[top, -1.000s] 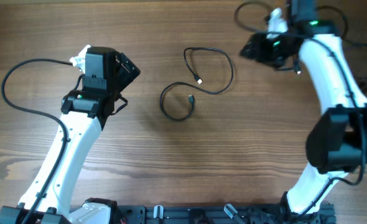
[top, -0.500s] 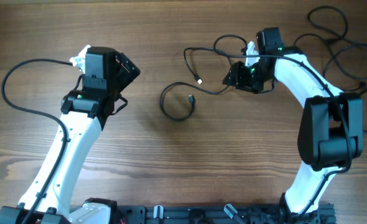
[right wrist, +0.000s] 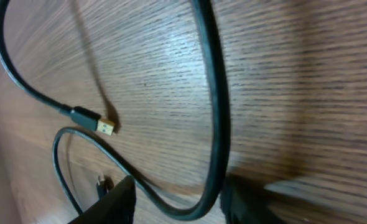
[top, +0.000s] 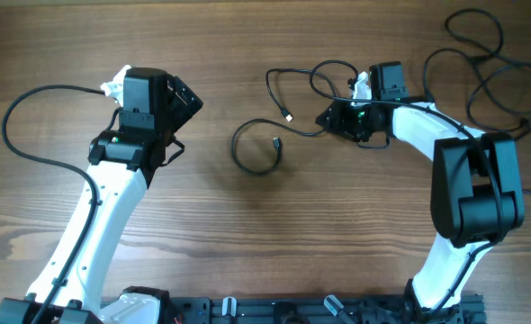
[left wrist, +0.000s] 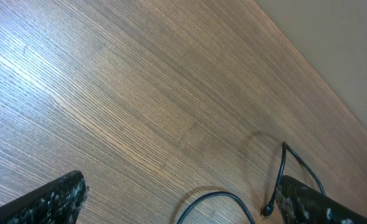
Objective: Untangle cables
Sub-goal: 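Move the right gripper back and grasp the last cable at center, then lift the last cable and drop it on the upper right pile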
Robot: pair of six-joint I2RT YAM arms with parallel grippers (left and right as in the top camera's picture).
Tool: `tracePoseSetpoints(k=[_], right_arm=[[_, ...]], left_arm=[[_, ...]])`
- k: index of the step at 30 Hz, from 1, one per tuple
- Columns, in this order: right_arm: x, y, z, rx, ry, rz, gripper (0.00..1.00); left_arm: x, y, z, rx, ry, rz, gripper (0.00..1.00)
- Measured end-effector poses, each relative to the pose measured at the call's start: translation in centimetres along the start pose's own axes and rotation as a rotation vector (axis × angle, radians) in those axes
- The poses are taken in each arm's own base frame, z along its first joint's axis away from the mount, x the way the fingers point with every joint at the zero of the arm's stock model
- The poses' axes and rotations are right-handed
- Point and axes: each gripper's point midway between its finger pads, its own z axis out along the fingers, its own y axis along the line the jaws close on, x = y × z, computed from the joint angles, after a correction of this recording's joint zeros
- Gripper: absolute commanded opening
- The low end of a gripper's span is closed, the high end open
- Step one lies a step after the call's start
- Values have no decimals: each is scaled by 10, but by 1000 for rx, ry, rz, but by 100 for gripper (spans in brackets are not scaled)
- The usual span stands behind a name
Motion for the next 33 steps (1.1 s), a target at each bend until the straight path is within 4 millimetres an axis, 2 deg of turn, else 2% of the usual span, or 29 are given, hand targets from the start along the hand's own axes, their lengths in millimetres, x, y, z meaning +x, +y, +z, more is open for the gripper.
tracePoseSetpoints(k=[1, 5, 8, 13, 16, 18, 20, 23, 25, 27, 29, 31, 33], right_arm=[[1, 0, 1, -1, 0, 12, 35], [7, 5, 5, -4, 13, 37, 8], [11, 16, 7, -51, 32, 39, 4], [13, 24, 5, -88, 49, 39, 4], [5, 42, -13, -113, 6, 2, 4], [-3, 66, -41, -144, -58, -51, 4], [-13, 94, -78, -165, -150, -111, 4], [-26, 133, -148, -174, -323, -194, 4], [-35, 148, -196, -163, -439, -229, 4], [-45, 153, -247, -117, -541, -239, 4], [-54, 147, -284, -57, -603, -220, 4], [-66, 128, -335, 49, -694, -180, 4], [-74, 106, -373, 142, -770, -127, 4]], left_arm=[[0, 0, 0, 0, 0, 0, 100], [0, 0, 0, 0, 0, 0, 99], [0, 0, 0, -1, 0, 0, 100], [0, 0, 0, -1, 0, 0, 100], [0, 0, 0, 0, 0, 0, 100], [0, 0, 0, -1, 0, 0, 100], [0, 0, 0, 0, 0, 0, 100], [0, 0, 0, -1, -1, 0, 100], [0, 0, 0, -2, -1, 0, 100], [0, 1, 0, -3, -2, 0, 100], [0, 0, 0, -3, -2, 0, 100], [0, 1, 0, -3, -3, 0, 100], [0, 0, 0, -3, -2, 0, 100]])
